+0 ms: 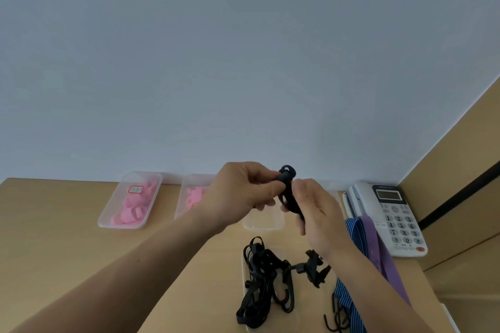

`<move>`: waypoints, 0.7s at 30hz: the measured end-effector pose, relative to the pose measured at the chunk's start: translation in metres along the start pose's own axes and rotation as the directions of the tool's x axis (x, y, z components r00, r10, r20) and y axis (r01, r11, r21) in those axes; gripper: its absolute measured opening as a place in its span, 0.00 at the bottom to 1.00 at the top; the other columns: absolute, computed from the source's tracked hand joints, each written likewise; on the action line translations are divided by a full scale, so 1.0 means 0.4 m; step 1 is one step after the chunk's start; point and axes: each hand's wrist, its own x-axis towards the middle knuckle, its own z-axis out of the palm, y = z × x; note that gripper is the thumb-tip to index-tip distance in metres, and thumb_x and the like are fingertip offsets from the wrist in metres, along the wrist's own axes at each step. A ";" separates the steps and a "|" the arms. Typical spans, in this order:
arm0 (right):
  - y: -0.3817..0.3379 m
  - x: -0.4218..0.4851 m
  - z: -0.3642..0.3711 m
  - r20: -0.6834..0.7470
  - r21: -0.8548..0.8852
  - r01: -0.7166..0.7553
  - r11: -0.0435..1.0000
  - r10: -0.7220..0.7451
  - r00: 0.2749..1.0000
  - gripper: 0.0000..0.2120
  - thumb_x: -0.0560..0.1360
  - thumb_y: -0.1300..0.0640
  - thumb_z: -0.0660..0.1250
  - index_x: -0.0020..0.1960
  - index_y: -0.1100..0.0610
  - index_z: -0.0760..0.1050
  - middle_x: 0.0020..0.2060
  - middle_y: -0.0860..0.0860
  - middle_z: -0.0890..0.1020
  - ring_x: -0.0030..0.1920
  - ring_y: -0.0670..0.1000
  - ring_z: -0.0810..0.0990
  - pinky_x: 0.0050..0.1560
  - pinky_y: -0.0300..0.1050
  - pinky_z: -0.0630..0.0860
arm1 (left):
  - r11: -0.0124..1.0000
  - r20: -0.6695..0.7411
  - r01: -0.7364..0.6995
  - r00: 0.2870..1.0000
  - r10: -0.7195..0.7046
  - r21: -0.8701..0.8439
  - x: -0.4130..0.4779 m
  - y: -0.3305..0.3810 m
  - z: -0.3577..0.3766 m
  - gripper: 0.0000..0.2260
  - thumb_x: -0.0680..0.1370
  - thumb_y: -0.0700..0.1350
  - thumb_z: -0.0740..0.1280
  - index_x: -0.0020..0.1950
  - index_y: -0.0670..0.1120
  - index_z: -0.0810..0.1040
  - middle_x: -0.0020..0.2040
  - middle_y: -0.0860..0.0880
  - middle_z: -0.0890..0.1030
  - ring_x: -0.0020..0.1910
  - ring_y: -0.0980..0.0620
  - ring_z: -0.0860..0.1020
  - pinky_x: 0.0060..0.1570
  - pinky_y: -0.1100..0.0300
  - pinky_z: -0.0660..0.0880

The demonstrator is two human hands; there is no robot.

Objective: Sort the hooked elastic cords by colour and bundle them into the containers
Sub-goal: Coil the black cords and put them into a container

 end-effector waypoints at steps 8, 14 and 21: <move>-0.006 0.004 0.011 0.003 0.193 -0.136 0.972 0.138 0.990 0.25 0.74 0.41 0.58 0.43 0.64 0.79 0.30 0.55 0.78 0.21 0.48 0.66 0.22 0.37 0.62 | 0.869 0.071 -0.340 0.939 0.337 0.359 0.015 -0.025 0.019 0.05 0.72 0.45 0.75 0.46 0.53 0.84 0.46 0.60 0.79 0.49 0.65 0.74 0.47 0.73 0.68; -0.004 0.005 -0.002 -0.098 0.259 -0.101 0.961 0.131 0.987 0.22 0.75 0.42 0.60 0.42 0.62 0.77 0.33 0.55 0.79 0.23 0.48 0.66 0.24 0.37 0.63 | 0.994 0.211 0.104 0.971 -0.110 0.040 0.034 -0.056 -0.010 0.25 0.68 0.62 0.69 0.56 0.46 0.76 0.50 0.51 0.82 0.47 0.50 0.82 0.43 0.59 0.75; -0.009 0.004 0.008 -0.128 0.135 -0.163 0.977 0.180 0.975 0.21 0.80 0.44 0.57 0.45 0.60 0.78 0.33 0.52 0.82 0.24 0.49 0.71 0.25 0.38 0.67 | 1.000 0.315 0.005 0.949 0.000 -0.014 0.026 -0.058 0.007 0.10 0.80 0.48 0.66 0.44 0.42 0.74 0.37 0.47 0.83 0.28 0.49 0.79 0.28 0.62 0.69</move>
